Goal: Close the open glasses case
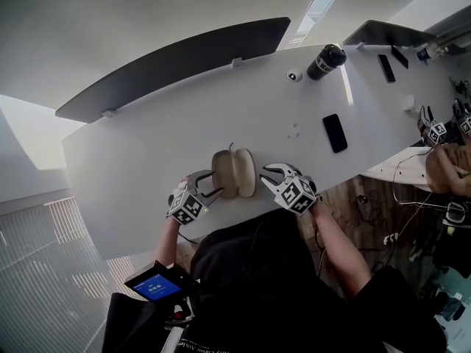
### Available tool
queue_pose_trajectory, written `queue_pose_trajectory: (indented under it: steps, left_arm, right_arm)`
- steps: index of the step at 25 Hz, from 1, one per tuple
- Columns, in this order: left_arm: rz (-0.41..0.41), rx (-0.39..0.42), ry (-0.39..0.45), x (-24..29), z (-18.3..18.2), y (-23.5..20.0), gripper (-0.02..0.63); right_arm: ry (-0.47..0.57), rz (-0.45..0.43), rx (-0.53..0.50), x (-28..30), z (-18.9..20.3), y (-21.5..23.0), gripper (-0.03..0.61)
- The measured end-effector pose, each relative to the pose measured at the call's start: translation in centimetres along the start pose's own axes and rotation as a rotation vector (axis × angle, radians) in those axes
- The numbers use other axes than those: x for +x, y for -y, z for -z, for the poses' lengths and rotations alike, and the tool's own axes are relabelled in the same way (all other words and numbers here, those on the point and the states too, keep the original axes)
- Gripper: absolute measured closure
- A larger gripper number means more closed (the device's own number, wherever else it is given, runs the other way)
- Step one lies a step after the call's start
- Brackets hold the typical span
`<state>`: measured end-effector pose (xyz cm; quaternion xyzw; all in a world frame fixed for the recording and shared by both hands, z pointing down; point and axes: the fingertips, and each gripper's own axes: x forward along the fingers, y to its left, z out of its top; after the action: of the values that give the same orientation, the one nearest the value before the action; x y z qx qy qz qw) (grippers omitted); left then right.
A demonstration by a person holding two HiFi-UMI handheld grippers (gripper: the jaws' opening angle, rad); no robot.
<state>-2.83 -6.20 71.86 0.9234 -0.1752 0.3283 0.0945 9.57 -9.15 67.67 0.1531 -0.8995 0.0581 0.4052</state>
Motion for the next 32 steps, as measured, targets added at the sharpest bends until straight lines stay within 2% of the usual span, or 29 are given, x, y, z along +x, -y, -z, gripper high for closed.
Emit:
queue_pose_trajectory:
  steps: [8,15,20,26,32]
  left_arm:
    - [-0.009,-0.002,0.0,0.0,0.0,0.0,0.362]
    - [-0.011,0.001,-0.009,-0.1,0.0,0.0,0.36]
    - [-0.014,-0.008,-0.004,-0.2,0.2,-0.1,0.359]
    - [-0.016,-0.03,0.007,-0.4,0.3,-0.4,0.359]
    - [-0.021,-0.05,0.02,-0.5,0.2,-0.4,0.36]
  right_arm:
    - [-0.022,-0.043,-0.034,1.3,-0.2,-1.2,0.486]
    - [0.022,-0.051,-0.048,0.8,-1.8,-1.5,0.488]
    - [0.037,-0.074,-0.129,0.7,-3.4,-2.4,0.488]
    - [0.03,-0.137,-0.283,1.4,-4.9,-3.9,0.488]
    - [0.046,-0.19,-0.349,2.3,-6.9,-4.8,0.488]
